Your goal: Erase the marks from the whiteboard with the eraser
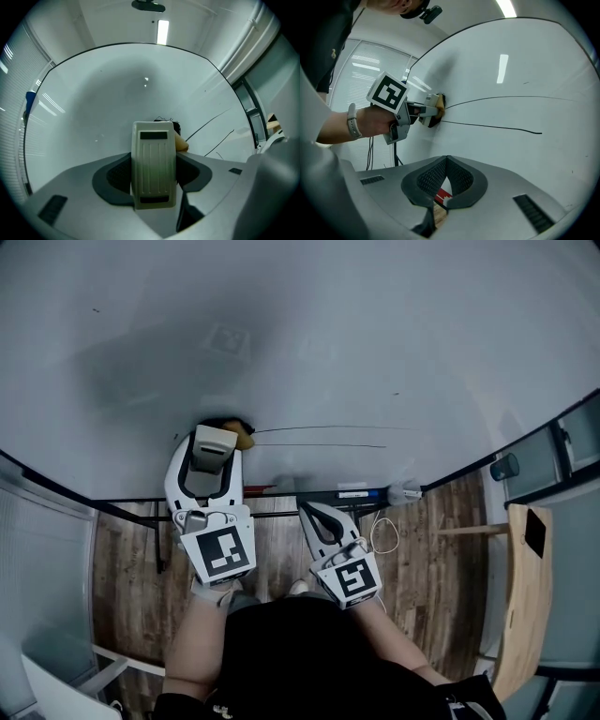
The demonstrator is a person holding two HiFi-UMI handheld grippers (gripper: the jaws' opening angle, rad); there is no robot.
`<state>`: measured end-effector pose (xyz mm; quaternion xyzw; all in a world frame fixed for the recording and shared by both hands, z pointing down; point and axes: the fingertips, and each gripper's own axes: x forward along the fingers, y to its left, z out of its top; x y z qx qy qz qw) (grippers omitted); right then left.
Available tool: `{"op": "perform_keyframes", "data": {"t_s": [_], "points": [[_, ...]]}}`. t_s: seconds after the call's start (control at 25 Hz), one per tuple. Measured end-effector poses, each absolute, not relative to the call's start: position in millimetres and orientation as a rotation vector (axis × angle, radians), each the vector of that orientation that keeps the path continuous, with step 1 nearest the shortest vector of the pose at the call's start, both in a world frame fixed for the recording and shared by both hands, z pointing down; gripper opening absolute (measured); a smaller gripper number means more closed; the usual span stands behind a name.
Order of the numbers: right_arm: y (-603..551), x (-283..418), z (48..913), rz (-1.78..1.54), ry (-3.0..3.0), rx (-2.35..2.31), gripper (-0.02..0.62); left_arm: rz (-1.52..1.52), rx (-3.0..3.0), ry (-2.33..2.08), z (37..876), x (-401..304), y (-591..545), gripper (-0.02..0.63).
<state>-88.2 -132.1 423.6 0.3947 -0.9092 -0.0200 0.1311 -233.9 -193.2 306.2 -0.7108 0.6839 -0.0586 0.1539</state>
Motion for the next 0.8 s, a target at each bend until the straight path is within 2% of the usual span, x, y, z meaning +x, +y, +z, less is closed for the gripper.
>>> {"op": "perform_keyframes", "data": {"t_s": [0.12,0.24,0.4,0.6,0.8], "points": [[-130,-96,422,-0.087,-2.666,1.09,0.026,-0.105,-2.003,2.029,301,-255,-188,0.262],[-132,-125,433,-0.084,-2.661,1.052,0.026,-0.027,-2.006,2.151,317,-314,-184,0.267],[-133,-145,443,-0.035,-2.661,1.015,0.026,-0.128,-1.957,2.18,346,-362,-176,0.268],[-129,-166,444,-0.073,-2.677,0.929,0.026,-0.19,-1.904,2.242,365,-385,-171,0.268],[-128,-160,448,-0.075,-2.67,0.929,0.026,-0.272,-1.783,2.232,363,-377,-172,0.26]]}}
